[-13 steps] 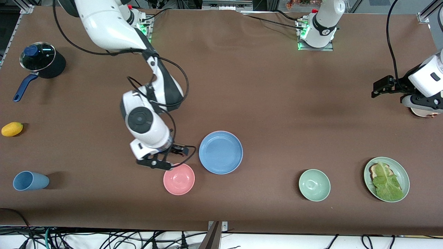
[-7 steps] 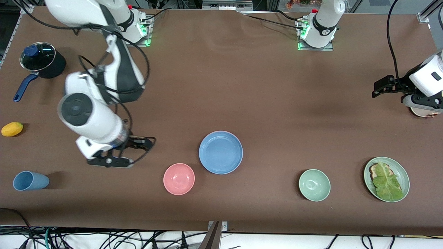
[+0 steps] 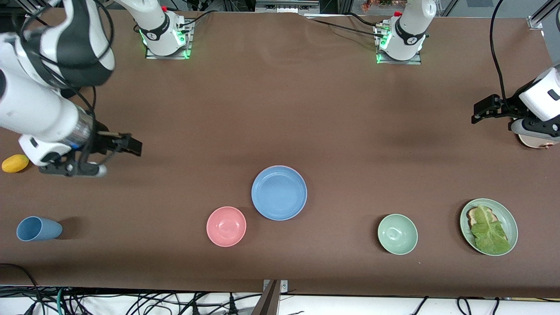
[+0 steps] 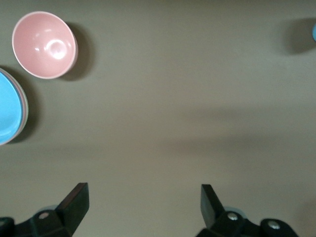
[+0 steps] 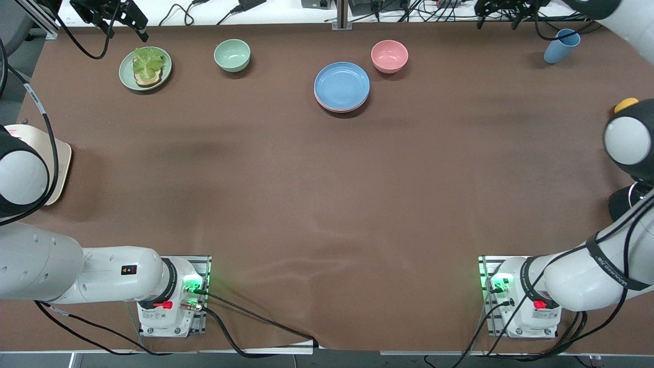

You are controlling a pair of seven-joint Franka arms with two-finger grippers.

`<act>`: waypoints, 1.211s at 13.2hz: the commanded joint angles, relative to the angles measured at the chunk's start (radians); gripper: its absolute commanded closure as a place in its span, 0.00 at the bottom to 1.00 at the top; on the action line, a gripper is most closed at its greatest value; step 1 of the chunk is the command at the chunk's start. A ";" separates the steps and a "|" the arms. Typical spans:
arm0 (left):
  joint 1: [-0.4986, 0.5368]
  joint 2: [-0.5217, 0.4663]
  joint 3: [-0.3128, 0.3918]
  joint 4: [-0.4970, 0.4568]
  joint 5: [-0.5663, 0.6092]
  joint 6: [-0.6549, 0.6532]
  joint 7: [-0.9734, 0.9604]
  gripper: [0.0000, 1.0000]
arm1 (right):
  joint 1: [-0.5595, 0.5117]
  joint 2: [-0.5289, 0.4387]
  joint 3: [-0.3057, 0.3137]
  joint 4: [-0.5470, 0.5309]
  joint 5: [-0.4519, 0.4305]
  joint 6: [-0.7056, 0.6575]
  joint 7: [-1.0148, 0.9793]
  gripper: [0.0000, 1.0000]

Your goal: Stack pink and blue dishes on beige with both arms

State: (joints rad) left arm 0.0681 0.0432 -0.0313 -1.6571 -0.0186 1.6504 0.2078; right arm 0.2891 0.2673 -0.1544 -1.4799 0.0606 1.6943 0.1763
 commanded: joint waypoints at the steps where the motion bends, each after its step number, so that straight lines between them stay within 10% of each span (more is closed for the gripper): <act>1: -0.002 -0.011 -0.007 0.007 0.025 -0.008 0.022 0.00 | -0.042 -0.088 0.016 -0.097 -0.004 0.019 -0.055 0.00; 16: -0.001 -0.013 -0.007 0.008 0.026 -0.011 0.022 0.00 | -0.085 -0.160 0.059 -0.111 -0.056 -0.033 -0.087 0.00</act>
